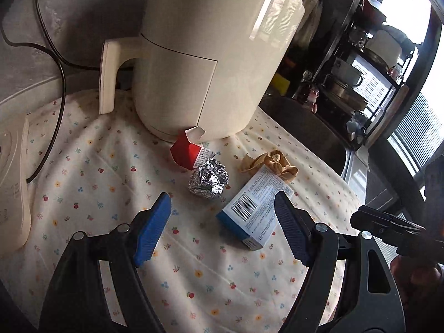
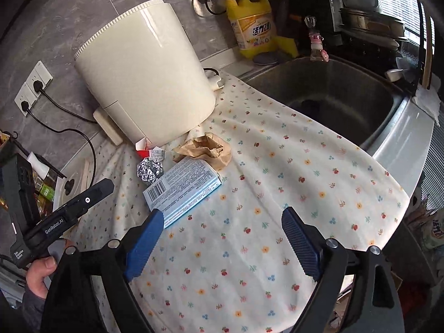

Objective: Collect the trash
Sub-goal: 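Move both tools back up to the counter trash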

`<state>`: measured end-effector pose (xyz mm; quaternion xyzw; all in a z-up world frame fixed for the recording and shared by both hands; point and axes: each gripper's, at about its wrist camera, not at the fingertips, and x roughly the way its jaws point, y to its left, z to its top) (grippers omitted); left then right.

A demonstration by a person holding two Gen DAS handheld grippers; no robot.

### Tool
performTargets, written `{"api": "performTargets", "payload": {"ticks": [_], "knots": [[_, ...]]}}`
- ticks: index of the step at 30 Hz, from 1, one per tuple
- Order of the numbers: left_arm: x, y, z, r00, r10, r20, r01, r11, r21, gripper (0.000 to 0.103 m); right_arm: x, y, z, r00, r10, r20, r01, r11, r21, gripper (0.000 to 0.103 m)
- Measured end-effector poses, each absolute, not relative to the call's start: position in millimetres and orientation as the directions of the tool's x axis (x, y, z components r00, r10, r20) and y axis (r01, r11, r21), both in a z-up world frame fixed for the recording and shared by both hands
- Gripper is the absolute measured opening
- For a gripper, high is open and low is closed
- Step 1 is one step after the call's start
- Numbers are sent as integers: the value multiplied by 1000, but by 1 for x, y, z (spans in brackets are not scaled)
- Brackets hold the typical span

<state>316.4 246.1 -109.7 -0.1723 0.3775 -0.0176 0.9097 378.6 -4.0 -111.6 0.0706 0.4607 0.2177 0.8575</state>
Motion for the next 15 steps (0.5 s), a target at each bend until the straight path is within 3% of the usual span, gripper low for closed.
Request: {"api": "performTargets", "payload": {"ticks": [11, 13, 15], "knots": [[366, 263, -144, 666, -205, -718, -115, 922, -370, 76, 430, 39, -130, 456, 412, -789, -305, 905, 296, 90], [374, 261, -151, 655, -223, -722, -110, 917, -382, 72, 439, 45, -133, 453, 412, -791, -305, 905, 297, 90], [381, 260, -159, 635, -241, -734, -111, 912, -396, 58, 449, 50, -136, 450, 407, -795, -300, 907, 294, 90]]}}
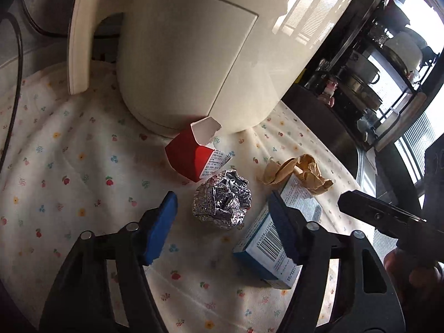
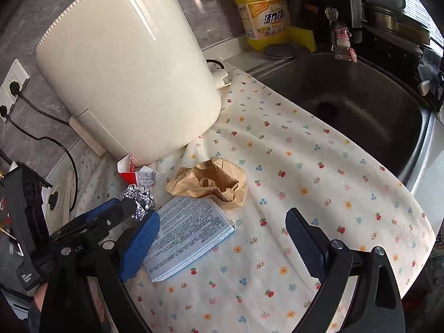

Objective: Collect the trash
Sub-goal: 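Move both tools back up to the counter trash, then grasp the foil ball with the left tool while the right tool grasps the brown paper, then carry the foil ball and brown paper over the bin and open both tools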

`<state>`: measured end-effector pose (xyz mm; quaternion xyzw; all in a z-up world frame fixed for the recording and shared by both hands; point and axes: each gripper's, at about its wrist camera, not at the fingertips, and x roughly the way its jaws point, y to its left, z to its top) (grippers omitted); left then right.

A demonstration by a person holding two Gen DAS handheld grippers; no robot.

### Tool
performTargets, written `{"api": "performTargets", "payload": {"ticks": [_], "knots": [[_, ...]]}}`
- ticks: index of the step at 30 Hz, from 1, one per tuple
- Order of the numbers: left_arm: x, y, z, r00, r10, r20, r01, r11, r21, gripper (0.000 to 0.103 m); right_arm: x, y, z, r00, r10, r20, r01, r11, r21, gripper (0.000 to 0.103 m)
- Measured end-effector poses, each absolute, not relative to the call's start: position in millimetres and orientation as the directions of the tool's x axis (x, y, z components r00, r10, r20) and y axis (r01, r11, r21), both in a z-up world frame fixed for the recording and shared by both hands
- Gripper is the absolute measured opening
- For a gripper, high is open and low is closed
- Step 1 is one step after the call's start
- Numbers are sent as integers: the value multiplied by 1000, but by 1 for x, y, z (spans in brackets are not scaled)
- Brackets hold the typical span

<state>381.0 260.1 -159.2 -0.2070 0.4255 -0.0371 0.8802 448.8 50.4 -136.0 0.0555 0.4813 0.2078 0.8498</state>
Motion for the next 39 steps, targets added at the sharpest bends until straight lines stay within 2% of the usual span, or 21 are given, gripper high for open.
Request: {"api": "performTargets", "payload": {"ticks": [2, 7, 8, 10, 11, 13, 22, 39], "knots": [[387, 258, -166, 617, -259, -743, -113, 906, -409, 47, 457, 57, -139, 446, 404, -799, -300, 908, 292, 90], [382, 256, -158, 643, -237, -728, -111, 912, -395, 45, 472, 76, -146, 423, 406, -810, -329, 902, 280, 87], [380, 257, -156, 649, -231, -725, -117, 911, -395, 45, 474, 79, -149, 414, 409, -813, -337, 899, 280, 82], [375, 260, -150, 659, -220, -719, -126, 911, -394, 45, 476, 82, -153, 390, 405, -827, -346, 897, 276, 51], [372, 261, -147, 665, -213, -716, -130, 911, -392, 45, 476, 82, -154, 388, 397, -832, -345, 899, 268, 23], [364, 263, -139, 678, -198, -708, -138, 912, -387, 45, 471, 76, -149, 406, 400, -822, -349, 899, 265, 16], [337, 235, -100, 727, -176, -664, -110, 924, -366, 45, 433, 23, -107, 491, 431, -757, -350, 893, 282, 13], [287, 85, -62, 729, -273, -627, 50, 936, -349, 46, 330, -135, -64, 555, 441, -706, -286, 898, 336, 13]]}}
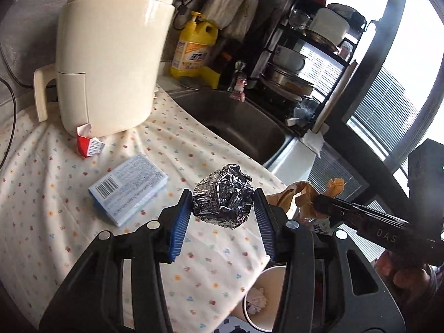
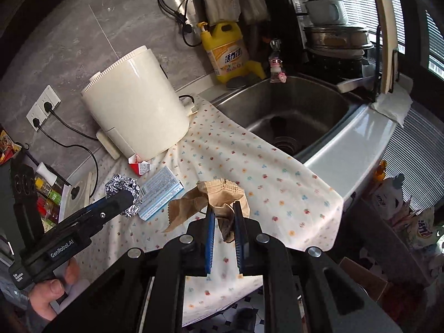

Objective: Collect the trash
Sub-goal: 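Carry the foil ball and brown paper over the bin and open both tools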

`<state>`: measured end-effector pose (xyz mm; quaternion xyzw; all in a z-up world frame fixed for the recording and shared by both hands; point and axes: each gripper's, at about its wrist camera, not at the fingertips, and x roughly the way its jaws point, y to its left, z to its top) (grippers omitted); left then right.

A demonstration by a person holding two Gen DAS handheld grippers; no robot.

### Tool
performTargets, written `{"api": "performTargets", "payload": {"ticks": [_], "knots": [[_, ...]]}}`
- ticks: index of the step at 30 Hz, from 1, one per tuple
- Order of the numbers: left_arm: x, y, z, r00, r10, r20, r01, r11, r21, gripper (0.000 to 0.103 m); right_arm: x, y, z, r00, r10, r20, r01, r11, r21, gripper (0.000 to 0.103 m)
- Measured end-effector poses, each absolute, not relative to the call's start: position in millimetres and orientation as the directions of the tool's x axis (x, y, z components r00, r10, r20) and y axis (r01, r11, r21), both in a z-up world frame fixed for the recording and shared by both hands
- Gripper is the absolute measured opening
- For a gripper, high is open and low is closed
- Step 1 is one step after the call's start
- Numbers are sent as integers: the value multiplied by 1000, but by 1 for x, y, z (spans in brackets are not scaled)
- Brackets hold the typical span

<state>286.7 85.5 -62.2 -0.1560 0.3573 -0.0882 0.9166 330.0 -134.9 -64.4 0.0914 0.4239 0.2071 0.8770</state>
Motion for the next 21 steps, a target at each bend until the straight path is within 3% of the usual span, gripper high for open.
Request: {"api": "performTargets", "payload": {"ticks": [21], "knots": [[233, -68, -104, 580, -376, -723, 189, 925, -330, 46, 242, -305, -122, 513, 374, -773, -84, 918, 389, 14]]}}
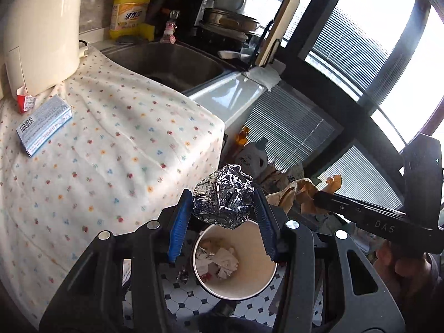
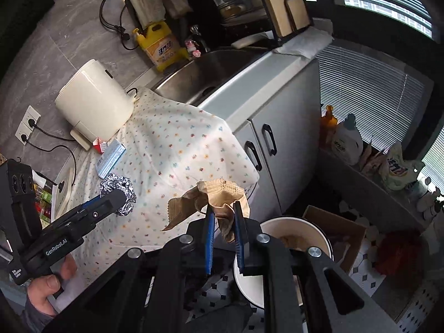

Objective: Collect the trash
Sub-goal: 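Carry the foil ball and brown paper over the bin and open both tools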

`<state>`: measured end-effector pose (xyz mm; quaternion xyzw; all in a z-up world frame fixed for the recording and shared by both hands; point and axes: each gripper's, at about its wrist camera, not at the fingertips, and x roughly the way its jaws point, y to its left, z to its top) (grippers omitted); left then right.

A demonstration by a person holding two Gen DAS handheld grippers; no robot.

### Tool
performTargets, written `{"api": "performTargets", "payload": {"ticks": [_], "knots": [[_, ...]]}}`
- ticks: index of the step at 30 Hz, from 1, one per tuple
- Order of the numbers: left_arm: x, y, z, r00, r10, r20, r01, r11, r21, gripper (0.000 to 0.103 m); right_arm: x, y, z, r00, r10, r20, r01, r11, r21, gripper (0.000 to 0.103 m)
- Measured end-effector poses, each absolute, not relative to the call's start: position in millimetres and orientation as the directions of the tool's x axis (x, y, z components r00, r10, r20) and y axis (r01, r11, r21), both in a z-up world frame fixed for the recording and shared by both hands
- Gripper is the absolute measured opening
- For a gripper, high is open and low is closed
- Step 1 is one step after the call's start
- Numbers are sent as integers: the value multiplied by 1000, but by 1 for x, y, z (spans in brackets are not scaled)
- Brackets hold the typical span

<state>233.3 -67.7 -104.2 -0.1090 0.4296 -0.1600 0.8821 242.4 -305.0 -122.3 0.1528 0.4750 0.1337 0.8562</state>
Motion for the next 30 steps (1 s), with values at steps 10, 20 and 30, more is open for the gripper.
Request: {"api": "performTargets", "payload": {"ticks": [10, 20, 30], "knots": [[217, -127, -154, 466, -419, -780, 220, 908, -356, 46, 218, -352, -156, 469, 336, -817, -23, 929, 369, 14], [210, -179, -200, 358, -458, -814, 226, 888, -400, 57, 202, -391, -188, 409, 290, -865, 28, 944, 330, 14], [211, -172, -199, 393, -412, -822, 189, 911, -366, 78, 207, -391, -199, 382, 302, -873, 20, 942, 334, 14]]}}
